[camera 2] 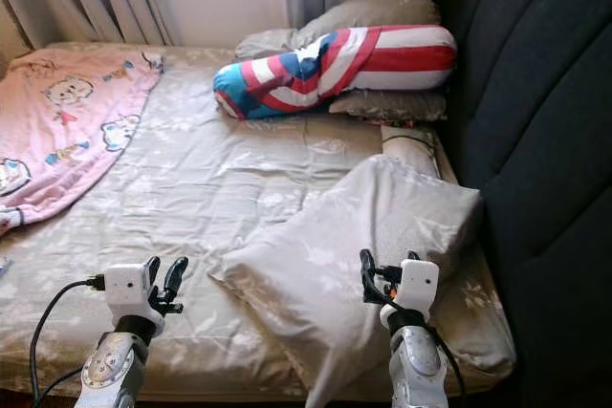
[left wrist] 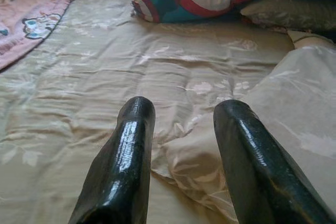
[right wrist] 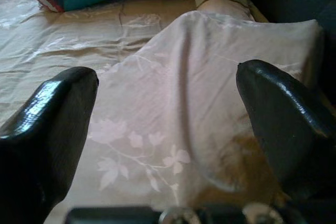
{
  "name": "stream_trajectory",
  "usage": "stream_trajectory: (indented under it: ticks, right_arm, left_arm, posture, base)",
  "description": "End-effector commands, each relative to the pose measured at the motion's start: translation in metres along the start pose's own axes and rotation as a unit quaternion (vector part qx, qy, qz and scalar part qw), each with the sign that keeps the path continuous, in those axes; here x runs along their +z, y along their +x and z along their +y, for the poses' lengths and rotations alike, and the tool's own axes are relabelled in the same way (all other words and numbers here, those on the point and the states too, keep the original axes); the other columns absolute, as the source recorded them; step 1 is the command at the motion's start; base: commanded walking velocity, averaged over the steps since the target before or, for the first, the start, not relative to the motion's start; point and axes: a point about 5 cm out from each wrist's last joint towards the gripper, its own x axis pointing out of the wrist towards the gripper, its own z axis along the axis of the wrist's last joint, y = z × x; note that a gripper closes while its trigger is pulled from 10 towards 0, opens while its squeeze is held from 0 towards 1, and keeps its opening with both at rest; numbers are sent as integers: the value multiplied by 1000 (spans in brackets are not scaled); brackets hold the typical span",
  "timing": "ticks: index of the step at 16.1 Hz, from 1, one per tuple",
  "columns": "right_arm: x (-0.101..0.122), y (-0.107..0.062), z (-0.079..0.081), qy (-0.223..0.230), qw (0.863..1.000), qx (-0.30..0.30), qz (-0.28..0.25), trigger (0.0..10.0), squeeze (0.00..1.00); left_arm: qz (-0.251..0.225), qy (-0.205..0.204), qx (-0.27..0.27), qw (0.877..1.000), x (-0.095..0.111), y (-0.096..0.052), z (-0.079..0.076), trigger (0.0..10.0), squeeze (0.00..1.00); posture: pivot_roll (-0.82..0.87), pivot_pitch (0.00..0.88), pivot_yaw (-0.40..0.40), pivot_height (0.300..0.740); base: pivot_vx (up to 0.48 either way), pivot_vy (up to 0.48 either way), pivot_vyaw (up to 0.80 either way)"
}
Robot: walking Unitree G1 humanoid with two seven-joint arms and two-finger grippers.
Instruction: Clean up the room
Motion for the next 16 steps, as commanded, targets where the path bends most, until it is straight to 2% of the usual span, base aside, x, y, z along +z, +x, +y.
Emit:
stream_trajectory:
  ticks: [1, 6, 7, 8, 10, 12, 16]
  right_arm:
    - [1, 0, -2, -1, 1000, -3, -1, 10000, 0]
    - [1, 0, -2, -1, 1000, -3, -1, 10000, 0]
    - [-5, 0, 1, -5, 1000, 2, 23, 10000, 0]
    - [-17, 1, 7, -11, 997, 14, 74, 10000, 0]
    - [-20, 5, 7, -29, 995, 10, 100, 10000, 0]
    - [-17, 7, 8, -28, 995, 12, 90, 10000, 0]
    - [-19, 11, 10, -31, 994, 11, 108, 10000, 0]
  left_arm:
    - [1, -1, -1, 1000, 0, 0, -1, 10000, 0]
    - [1, -1, -1, 1000, 0, 0, -1, 10000, 0]
    - [1, -1, -6, 1000, 2, 2, -3, 10000, 0]
    - [0, -1, -14, 1000, 4, 4, -5, 10000, 0]
    - [-2, -1, -16, 1000, 5, 4, -6, 10000, 0]
    - [-3, 0, -15, 1000, 6, 4, -6, 10000, 0]
    - [-3, 2, -16, 1000, 8, 4, -5, 10000, 0]
  posture:
    - [-4, 53, -34, 740]
    - [-4, 53, -34, 740]
    - [1, 75, -26, 740]
    - [3, 76, -25, 740]
    - [6, 78, -24, 740]
    - [7, 78, -23, 715]
    - [11, 80, -20, 715]
  base:
    - [0, 0, 0]
    - [0, 0, 0]
    - [0, 0, 0]
    - [0, 0, 0]
    - [0, 0, 0]
    - [0, 0, 0]
    - [0, 0, 0]
